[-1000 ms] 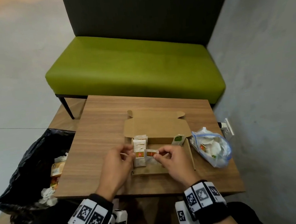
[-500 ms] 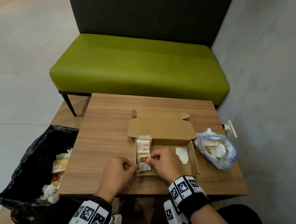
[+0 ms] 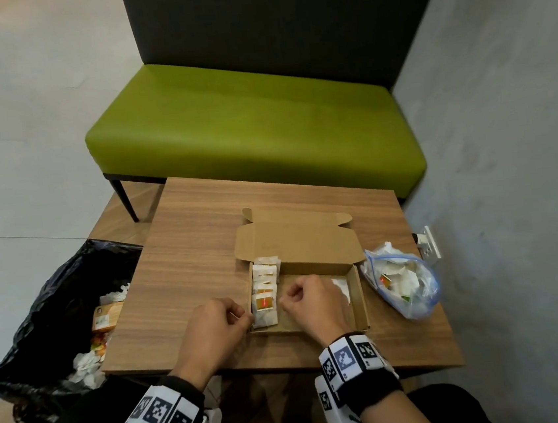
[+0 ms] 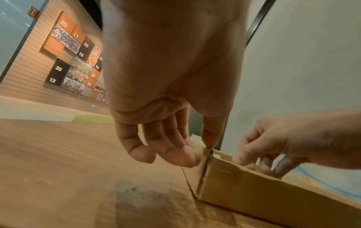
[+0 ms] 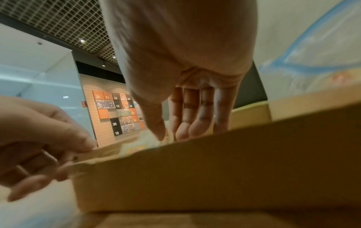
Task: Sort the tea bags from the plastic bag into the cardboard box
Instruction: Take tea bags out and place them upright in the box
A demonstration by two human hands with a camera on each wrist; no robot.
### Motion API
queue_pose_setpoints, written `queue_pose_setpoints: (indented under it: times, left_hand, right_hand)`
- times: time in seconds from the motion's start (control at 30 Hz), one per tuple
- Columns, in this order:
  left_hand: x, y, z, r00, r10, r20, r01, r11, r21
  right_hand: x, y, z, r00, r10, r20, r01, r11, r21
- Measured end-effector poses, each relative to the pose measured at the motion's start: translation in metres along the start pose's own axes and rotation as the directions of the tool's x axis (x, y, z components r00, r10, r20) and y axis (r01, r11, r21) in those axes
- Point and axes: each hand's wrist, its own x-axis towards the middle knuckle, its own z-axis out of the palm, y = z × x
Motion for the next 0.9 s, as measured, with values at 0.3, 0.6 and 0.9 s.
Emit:
queue_pose_setpoints:
  times: [0.3, 0.6, 0.9]
  left_hand:
    - [-0.023, 0.045, 0.009, 0.942, 0.336, -0.008, -0.322, 0.909, 0.264]
    - [-0.026, 0.052, 0.033, 0.886, 0.415, 0.207, -0.464, 0.785, 0.411]
    - [-0.024, 0.054, 0.034, 0.887, 0.412, 0.209, -0.462, 0.776, 0.429]
  right_hand:
    - [0.007, 0.043, -0.042, 0.992, -0.126, 0.016, 0.115, 0.846, -0.521]
    - [0.008, 0.043, -0.035, 0.955, -0.211, 0.211, 0.298, 0.68, -0.67]
    - [0.01, 0.049, -0.03, 0.932, -0.283, 0.228, 0.359, 0.628, -0.69]
